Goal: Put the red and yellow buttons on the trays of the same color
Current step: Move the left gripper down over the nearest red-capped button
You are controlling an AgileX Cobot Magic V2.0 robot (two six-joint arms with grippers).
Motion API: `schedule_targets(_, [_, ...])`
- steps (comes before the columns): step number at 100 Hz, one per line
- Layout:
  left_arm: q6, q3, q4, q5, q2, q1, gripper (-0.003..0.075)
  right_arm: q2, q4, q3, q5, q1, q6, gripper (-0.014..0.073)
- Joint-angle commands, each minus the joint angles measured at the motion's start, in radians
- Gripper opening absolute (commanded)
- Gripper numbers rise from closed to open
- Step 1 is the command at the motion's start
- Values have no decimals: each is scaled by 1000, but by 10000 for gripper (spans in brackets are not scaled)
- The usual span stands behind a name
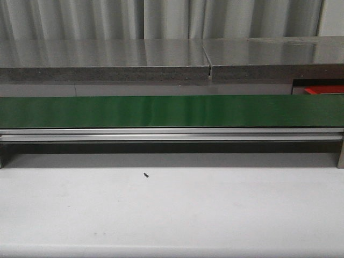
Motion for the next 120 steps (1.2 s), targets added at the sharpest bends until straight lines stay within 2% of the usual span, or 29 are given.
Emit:
schedule_targets(1, [-8,7,-2,-82,-33,-8,-19,-12,-9,1,-78,4,-2,-68])
schedule_targets(24, [-8,4,-5,-82,-33,-8,-19,-12,-9,1,-78,4,-2,-68])
schedule_targets(43, [-8,-83,-63,-53,-24,-8,-19,-12,-9,1,-78,4,-2,-68])
schedule_targets(66, [-9,-331,-119,143,144,-8,-19,-12,-9,1,-78,4,-2,-68])
schedule_targets(88, [-9,-649,-123,560,472,-8,-19,-12,-9,1,-78,4,-2,-68])
schedule_targets(95, [-9,-725,-139,657,570,-8,-19,-12,-9,1,-78,4,-2,-68])
schedule_targets(104, [-9,-791,-154,711,674,-8,-19,-12,-9,1,-78,4,-2,-68])
schedule_targets(120, [-9,-830,-176,712,796,-8,-19,-12,-9,1,-78,4,-2,-68])
